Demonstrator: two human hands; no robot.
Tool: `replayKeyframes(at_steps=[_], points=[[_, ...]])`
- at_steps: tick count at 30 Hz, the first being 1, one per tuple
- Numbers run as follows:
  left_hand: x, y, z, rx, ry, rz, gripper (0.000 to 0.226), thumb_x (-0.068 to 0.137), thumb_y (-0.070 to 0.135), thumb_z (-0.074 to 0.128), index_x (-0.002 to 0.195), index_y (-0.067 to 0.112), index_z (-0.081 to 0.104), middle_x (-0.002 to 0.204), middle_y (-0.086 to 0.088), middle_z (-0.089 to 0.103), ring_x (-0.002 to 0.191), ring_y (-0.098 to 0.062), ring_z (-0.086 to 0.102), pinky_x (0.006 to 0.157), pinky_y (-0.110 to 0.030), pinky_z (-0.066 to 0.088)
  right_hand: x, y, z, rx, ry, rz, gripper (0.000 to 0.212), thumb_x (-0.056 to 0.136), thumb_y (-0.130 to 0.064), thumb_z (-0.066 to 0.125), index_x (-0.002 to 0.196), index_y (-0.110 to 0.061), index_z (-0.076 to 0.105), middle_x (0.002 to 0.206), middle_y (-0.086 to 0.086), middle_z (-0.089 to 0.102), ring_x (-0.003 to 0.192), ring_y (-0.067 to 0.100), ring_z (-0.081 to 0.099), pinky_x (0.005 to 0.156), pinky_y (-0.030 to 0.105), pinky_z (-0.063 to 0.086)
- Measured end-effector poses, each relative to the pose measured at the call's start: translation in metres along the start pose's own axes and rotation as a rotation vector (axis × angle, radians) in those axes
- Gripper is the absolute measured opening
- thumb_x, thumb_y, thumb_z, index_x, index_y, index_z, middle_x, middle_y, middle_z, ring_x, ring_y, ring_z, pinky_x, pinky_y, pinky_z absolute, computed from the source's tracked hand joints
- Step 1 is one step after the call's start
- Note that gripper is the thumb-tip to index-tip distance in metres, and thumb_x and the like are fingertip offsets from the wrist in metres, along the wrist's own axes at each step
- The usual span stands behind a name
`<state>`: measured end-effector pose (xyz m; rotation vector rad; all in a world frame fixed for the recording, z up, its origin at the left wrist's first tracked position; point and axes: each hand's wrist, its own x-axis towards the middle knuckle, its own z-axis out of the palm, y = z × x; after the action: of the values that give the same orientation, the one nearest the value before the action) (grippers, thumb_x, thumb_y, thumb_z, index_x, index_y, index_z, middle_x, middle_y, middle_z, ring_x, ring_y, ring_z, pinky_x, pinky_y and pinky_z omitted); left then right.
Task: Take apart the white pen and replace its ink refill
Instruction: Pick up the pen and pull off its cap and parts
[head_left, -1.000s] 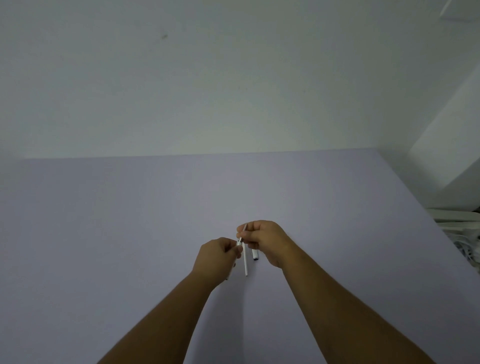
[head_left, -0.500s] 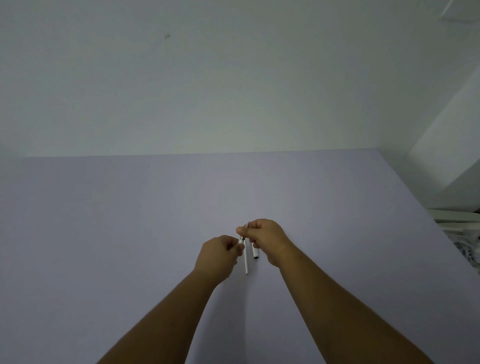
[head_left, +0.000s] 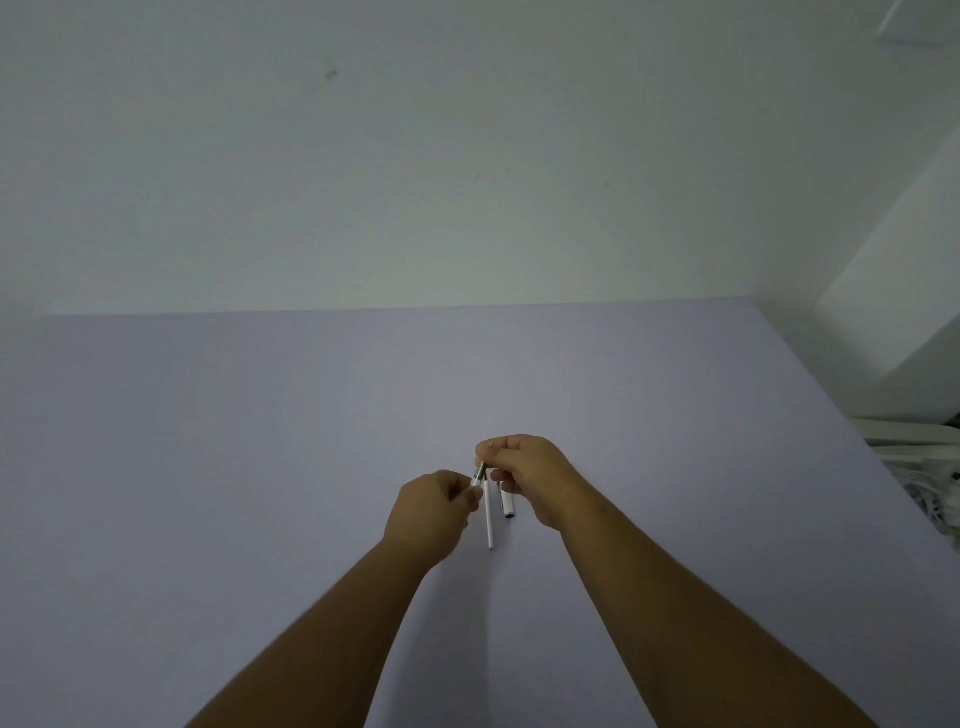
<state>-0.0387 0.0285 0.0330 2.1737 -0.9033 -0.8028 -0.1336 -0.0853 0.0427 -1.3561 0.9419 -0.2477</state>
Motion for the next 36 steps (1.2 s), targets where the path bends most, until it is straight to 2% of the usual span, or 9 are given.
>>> replayKeyframes(at_steps=[2, 6, 11, 15, 19, 24, 28, 30, 36], points=[[0.000, 0.001, 0.000, -0.005, -0.001, -0.002, 0.019, 0.090, 0.033, 0.055, 0.075, 0.025, 0.064, 0.065, 0.010, 0.063, 0.061, -0.004, 0.060, 0.053, -0.018, 0.044, 0.000, 0.000, 0.002, -0.032, 0.048, -0.012, 0.012, 0.078, -0.029, 0.071, 0.078, -0.018, 0.067, 0.081, 0.001, 0.066, 0.075, 0.015, 0.056, 0.070, 0.027, 0.049], [0.000, 0.002, 0.000, -0.016, -0.002, -0.013, 0.020, 0.090, 0.032, 0.055, 0.075, 0.023, 0.064, 0.066, 0.007, 0.064, 0.062, -0.007, 0.061, 0.053, -0.019, 0.044, 0.001, -0.001, 0.001, 0.006, -0.012, -0.034, 0.017, 0.085, -0.008, 0.059, 0.083, -0.023, 0.068, 0.093, 0.002, 0.070, 0.082, 0.012, 0.061, 0.069, 0.021, 0.050], [-0.001, 0.002, -0.001, -0.013, 0.000, -0.012, 0.021, 0.089, 0.032, 0.054, 0.073, 0.024, 0.065, 0.062, 0.009, 0.062, 0.059, -0.005, 0.059, 0.050, -0.020, 0.043, 0.000, 0.000, 0.003, -0.028, 0.057, -0.004, 0.014, 0.079, -0.028, 0.071, 0.086, -0.017, 0.068, 0.089, 0.002, 0.068, 0.080, 0.015, 0.059, 0.071, 0.025, 0.051], [-0.001, 0.001, -0.001, -0.014, 0.011, -0.014, 0.021, 0.089, 0.032, 0.055, 0.072, 0.024, 0.064, 0.063, 0.007, 0.063, 0.061, -0.008, 0.060, 0.052, -0.019, 0.044, -0.001, -0.001, 0.003, 0.018, 0.006, -0.037, 0.016, 0.086, -0.008, 0.059, 0.092, -0.020, 0.068, 0.090, -0.002, 0.070, 0.084, 0.014, 0.062, 0.069, 0.021, 0.049], [-0.002, 0.001, -0.001, -0.009, 0.011, -0.015, 0.022, 0.090, 0.033, 0.054, 0.072, 0.026, 0.063, 0.063, 0.008, 0.063, 0.060, -0.007, 0.059, 0.052, -0.019, 0.044, -0.003, -0.003, 0.005, -0.013, 0.079, 0.002, 0.022, 0.079, -0.031, 0.071, 0.094, -0.015, 0.068, 0.085, 0.000, 0.067, 0.077, 0.012, 0.059, 0.070, 0.025, 0.050], [-0.004, 0.002, -0.001, -0.034, 0.015, -0.012, 0.021, 0.090, 0.032, 0.055, 0.076, 0.022, 0.066, 0.070, 0.002, 0.067, 0.068, -0.014, 0.065, 0.057, -0.022, 0.049, -0.003, -0.004, 0.007, 0.010, 0.037, -0.022, 0.011, 0.083, -0.015, 0.067, 0.093, -0.017, 0.069, 0.092, 0.004, 0.069, 0.080, 0.013, 0.063, 0.068, 0.021, 0.050], [-0.005, 0.003, -0.003, -0.024, 0.018, 0.007, 0.021, 0.091, 0.031, 0.054, 0.078, 0.020, 0.066, 0.072, 0.002, 0.068, 0.070, -0.015, 0.065, 0.061, -0.023, 0.050, -0.006, -0.004, 0.008, -0.018, 0.048, 0.021, 0.015, 0.080, -0.028, 0.070, 0.089, -0.015, 0.068, 0.083, 0.001, 0.066, 0.074, 0.012, 0.059, 0.066, 0.023, 0.049], [-0.005, 0.003, -0.002, -0.024, 0.014, 0.012, 0.022, 0.091, 0.031, 0.054, 0.078, 0.019, 0.067, 0.072, 0.001, 0.068, 0.071, -0.016, 0.066, 0.063, -0.026, 0.051, -0.007, -0.004, 0.008, -0.017, 0.051, -0.006, 0.005, 0.082, -0.020, 0.068, 0.087, -0.018, 0.067, 0.082, -0.001, 0.066, 0.074, 0.011, 0.060, 0.066, 0.022, 0.049], [-0.004, -0.002, -0.002, -0.046, 0.011, 0.004, 0.022, 0.089, 0.033, 0.054, 0.070, 0.026, 0.063, 0.064, 0.007, 0.062, 0.061, -0.009, 0.059, 0.056, -0.024, 0.049, -0.002, -0.014, 0.002, 0.142, 0.073, -0.081, 0.028, 0.090, 0.000, 0.046, 0.106, -0.018, 0.062, 0.093, -0.003, 0.070, 0.086, 0.010, 0.063, 0.074, 0.024, 0.049]])
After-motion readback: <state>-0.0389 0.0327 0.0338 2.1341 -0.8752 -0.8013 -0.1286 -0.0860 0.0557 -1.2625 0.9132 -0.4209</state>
